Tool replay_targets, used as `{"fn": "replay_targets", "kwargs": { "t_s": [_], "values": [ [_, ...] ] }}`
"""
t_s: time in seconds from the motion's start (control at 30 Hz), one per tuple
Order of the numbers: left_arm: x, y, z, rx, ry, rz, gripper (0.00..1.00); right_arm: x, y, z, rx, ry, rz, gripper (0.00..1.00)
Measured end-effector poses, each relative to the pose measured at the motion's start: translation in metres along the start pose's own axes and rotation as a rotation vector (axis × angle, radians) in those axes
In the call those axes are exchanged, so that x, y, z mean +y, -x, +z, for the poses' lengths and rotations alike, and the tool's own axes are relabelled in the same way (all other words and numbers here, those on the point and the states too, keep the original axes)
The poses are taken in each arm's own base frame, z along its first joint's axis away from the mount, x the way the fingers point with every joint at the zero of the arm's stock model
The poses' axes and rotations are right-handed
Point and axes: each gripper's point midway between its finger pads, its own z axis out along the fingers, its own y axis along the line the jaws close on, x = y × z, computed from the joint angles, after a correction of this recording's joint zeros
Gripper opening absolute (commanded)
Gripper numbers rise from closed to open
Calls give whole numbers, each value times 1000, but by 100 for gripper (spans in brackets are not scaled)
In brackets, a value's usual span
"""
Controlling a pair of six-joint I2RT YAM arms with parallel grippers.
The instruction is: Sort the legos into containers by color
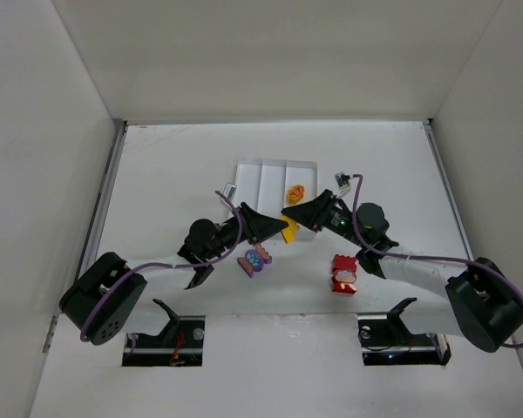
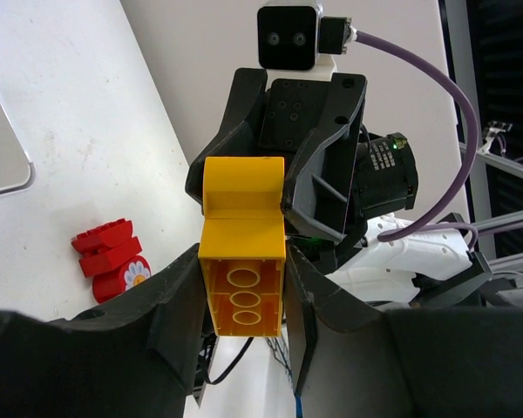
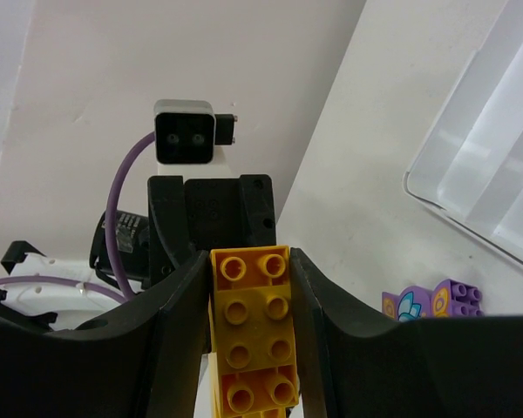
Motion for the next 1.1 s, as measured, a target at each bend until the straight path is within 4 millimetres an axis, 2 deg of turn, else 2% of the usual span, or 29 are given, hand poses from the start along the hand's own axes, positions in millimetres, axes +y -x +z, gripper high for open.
{"fn": "replay_targets", "kwargs": {
  "t_s": [0.13, 0.4, 0.57, 0.73, 0.8, 0.93, 1.1],
  "values": [
    [0, 1, 0, -5, 3, 1, 17, -1, 1, -1, 0, 0, 0, 35],
    [2, 0, 1, -13, 15, 17, 11, -5, 6, -5, 11, -3, 6, 33],
    [-2, 0, -2, -9, 13, 38, 11, -30, 49, -12, -124, -88, -2, 33],
    [-2, -1, -2, -6, 17, 46, 11, -39, 53, -13, -136, -118, -15, 34],
    [0, -1, -3, -7, 22, 46, 11, -50, 53, -9, -133, -151, -20, 36],
    [7, 2, -3, -13, 50, 48, 11, -90, 57, 3, -130, -290, -25, 36],
    [24, 4, -4, -30, 116, 66, 11, -130, 78, 17, -161, -471, -79, 36]
  ]
}}
